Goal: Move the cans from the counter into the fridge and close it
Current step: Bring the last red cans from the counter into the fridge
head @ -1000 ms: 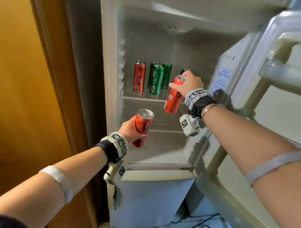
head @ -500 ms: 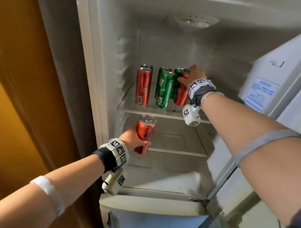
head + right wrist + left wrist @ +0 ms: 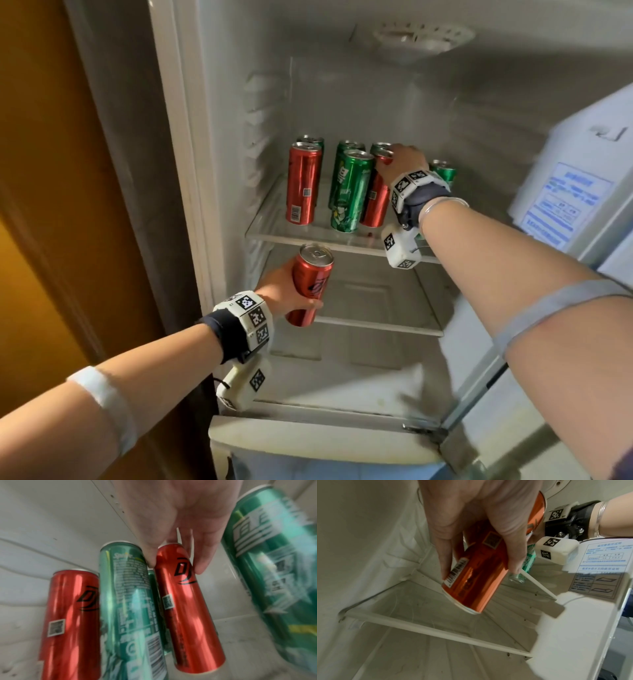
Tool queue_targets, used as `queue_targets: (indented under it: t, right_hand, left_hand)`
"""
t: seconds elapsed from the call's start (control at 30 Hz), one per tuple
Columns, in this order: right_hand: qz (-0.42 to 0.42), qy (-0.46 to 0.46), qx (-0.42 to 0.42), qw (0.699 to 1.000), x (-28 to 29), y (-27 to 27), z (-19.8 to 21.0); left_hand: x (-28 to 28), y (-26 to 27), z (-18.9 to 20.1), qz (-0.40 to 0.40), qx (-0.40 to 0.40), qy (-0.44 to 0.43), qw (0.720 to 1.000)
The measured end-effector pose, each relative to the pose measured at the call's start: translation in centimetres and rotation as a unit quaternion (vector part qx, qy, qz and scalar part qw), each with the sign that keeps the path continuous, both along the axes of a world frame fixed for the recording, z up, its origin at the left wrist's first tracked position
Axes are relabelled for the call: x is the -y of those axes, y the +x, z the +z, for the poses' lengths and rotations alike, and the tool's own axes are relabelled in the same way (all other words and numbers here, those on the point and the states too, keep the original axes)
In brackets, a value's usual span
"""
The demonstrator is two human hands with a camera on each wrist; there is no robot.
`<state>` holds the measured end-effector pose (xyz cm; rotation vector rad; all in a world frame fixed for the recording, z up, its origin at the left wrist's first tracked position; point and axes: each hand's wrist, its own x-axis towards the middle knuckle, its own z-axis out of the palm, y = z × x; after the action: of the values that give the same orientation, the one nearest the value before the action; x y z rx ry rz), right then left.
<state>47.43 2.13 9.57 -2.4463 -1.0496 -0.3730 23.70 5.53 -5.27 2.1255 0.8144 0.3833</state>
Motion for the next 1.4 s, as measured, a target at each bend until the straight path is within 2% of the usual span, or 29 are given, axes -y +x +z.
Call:
queue_targets:
  t: [0.1,0.2,0.27,0.37,0.47,0.6,0.7,0.8,1.0,1.3,1.4]
  right_hand:
    - [-0.033,0.034,0.007,0.999,1.6,-1.3,0.0]
    - [-0.033,0.041,-0.011,0.999,3.2,-3.7,-0.1]
    - [-0.014,0.040,-0.030,0.999,4.2,-5.5,-0.5]
    - [0.068,0.073,-0.071,0.992,5.9,-8.1,-2.2]
    - [0.131,0.059,-0.118,0.983,7.4,-10.6,-3.1]
    - [0.158,0.038,-0.169,0.972,8.5,-11.9,-3.1]
    - [0.161,0.002,-0.150,0.976,9.5,-12.3,-3.1]
    - [0.146,-0.012,-0.121,0.982,10.0,-12.5,-3.4]
    - [0.091,0.044,-0.088,0.991,10.5,-12.5,-3.5]
    - [-0.069,0.112,-0.049,0.990,12.5,-7.8,2.4]
    - [-0.115,0.105,-0.043,0.987,13.2,-5.9,3.5]
  left_hand:
    - [0.5,-0.3,0.8,-0.022,0.014,0.001,1.000]
    - [1.0,-0.5,1.8,-0.051,0.031,0.001,0.998]
    - [1.5,-0.5,2.4,-0.070,0.046,0.004,0.996]
    - [1.9,-0.1,3.3,-0.093,0.041,0.017,0.995]
    - [2.2,0.4,4.2,-0.106,0.042,0.028,0.993]
    - [2.8,0.8,5.3,-0.097,0.037,0.057,0.993]
    - [2.9,1.3,5.8,-0.088,0.042,0.058,0.994]
    - [3.1,1.7,5.9,-0.089,0.044,0.058,0.993]
    - [4.0,2.1,5.7,-0.090,0.078,0.076,0.990]
    - [2.0,1.1,3.9,-0.106,0.066,0.074,0.990]
    - [1.4,1.0,3.4,-0.105,0.084,0.073,0.988]
